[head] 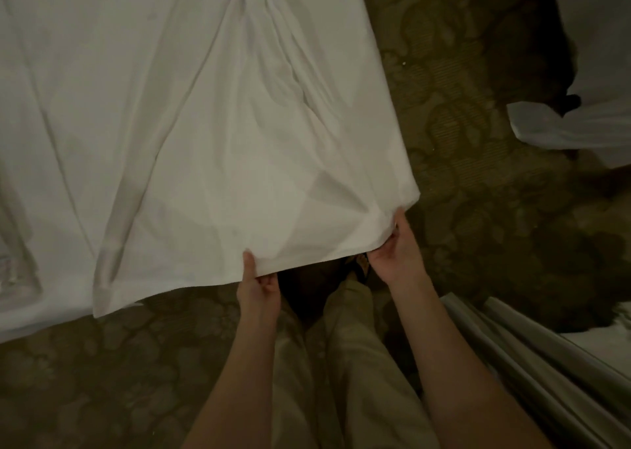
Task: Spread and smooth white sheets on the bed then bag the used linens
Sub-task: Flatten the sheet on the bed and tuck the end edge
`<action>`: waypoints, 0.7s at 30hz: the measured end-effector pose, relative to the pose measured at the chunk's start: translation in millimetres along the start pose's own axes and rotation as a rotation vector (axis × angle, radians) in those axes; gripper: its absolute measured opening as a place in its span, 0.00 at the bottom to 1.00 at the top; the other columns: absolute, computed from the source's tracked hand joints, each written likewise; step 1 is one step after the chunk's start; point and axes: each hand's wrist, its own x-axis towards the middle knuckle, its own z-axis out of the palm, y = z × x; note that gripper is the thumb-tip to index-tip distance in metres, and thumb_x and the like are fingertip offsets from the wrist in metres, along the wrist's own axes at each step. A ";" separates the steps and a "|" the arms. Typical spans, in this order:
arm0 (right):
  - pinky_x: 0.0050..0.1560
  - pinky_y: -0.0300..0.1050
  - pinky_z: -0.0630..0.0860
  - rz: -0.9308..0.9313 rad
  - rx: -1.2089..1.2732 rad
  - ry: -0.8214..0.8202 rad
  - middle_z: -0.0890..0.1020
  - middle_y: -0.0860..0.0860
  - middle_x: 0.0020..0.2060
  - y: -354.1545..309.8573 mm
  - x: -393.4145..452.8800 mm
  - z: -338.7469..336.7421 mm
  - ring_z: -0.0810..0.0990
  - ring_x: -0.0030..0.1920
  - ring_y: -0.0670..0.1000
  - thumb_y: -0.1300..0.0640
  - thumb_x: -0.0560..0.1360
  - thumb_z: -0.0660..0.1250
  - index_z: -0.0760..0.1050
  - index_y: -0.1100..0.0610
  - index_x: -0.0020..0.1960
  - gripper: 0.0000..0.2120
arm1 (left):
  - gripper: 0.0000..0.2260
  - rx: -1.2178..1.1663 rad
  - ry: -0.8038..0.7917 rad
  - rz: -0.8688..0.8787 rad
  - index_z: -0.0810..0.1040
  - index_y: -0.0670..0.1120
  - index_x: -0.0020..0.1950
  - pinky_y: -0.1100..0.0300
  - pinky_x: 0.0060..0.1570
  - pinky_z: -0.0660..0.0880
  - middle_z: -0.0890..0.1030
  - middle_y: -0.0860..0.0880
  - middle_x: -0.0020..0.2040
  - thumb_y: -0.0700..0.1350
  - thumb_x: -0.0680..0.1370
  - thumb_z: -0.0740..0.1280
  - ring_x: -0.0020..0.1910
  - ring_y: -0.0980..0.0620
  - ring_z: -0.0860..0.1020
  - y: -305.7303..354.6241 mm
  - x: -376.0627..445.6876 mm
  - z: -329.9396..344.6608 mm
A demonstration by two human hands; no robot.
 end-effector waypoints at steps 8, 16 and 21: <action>0.56 0.46 0.79 -0.162 0.155 0.182 0.81 0.56 0.58 5.0 6.7 -14.3 0.81 0.56 0.53 0.50 0.81 0.60 0.73 0.59 0.66 0.17 | 0.08 -0.026 0.032 0.011 0.78 0.42 0.53 0.61 0.33 0.80 0.84 0.46 0.47 0.45 0.78 0.68 0.42 0.52 0.84 13.2 -6.4 3.7; 0.50 0.43 0.80 -0.298 -0.196 0.196 0.82 0.53 0.53 -5.2 12.5 -2.3 0.81 0.52 0.51 0.52 0.77 0.68 0.76 0.56 0.54 0.09 | 0.08 -0.086 0.056 0.064 0.78 0.44 0.53 0.60 0.46 0.81 0.84 0.47 0.47 0.47 0.79 0.67 0.44 0.53 0.83 36.6 1.9 -1.5; 0.38 0.39 0.79 -0.330 -0.231 0.256 0.81 0.50 0.48 3.6 14.6 2.8 0.81 0.47 0.48 0.52 0.75 0.70 0.76 0.54 0.49 0.07 | 0.07 -0.106 0.107 0.110 0.79 0.44 0.51 0.60 0.47 0.81 0.83 0.47 0.51 0.47 0.78 0.68 0.48 0.52 0.83 64.0 14.5 -22.5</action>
